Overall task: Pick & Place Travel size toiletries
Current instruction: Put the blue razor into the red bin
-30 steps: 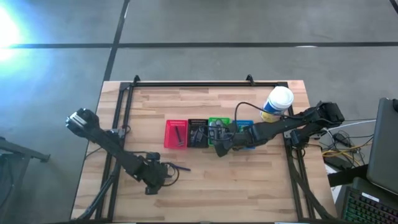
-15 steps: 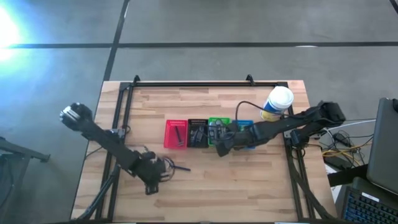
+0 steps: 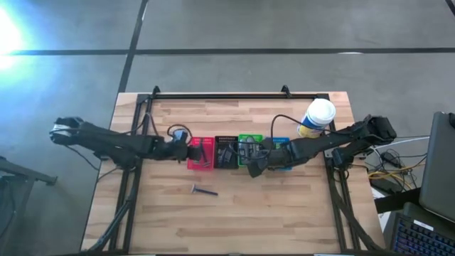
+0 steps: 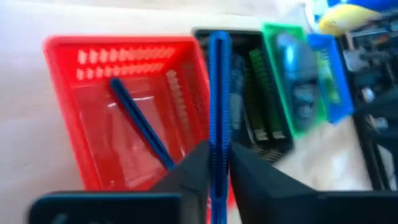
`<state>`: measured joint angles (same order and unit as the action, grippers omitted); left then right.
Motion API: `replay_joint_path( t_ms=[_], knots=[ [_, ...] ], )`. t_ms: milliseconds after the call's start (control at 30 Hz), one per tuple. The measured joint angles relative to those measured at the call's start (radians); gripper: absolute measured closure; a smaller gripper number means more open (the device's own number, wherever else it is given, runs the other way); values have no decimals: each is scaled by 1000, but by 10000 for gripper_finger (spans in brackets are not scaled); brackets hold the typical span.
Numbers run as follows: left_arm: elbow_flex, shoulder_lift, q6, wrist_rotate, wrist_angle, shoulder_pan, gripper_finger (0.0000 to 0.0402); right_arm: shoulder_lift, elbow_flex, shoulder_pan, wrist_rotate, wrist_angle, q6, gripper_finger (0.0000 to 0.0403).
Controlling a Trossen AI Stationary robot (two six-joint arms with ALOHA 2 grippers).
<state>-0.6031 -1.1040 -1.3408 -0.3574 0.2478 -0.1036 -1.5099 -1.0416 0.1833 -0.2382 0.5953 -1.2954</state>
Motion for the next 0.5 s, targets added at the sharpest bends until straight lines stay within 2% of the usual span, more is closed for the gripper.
replay_joint_path(
  t_ms=[200, 300, 367, 433, 500],
  knots=[
    [7, -22, 27, 20, -6, 66, 247, 0, 0, 0, 0, 0, -7, 125],
    [7, -23, 29, 35, -4, 65, 220, 0, 0, 0, 0, 0, -6, 120],
    [-2, -16, 64, 79, -4, 54, 210, 0, 0, 0, 0, 0, -3, 116],
    [-21, -10, 223, 163, -28, 20, 207, 0, 0, 0, 0, 1, 0, 112],
    [-47, -9, 493, 323, -63, -43, 207, 0, 0, 0, 0, 1, 12, 109]
  ],
)
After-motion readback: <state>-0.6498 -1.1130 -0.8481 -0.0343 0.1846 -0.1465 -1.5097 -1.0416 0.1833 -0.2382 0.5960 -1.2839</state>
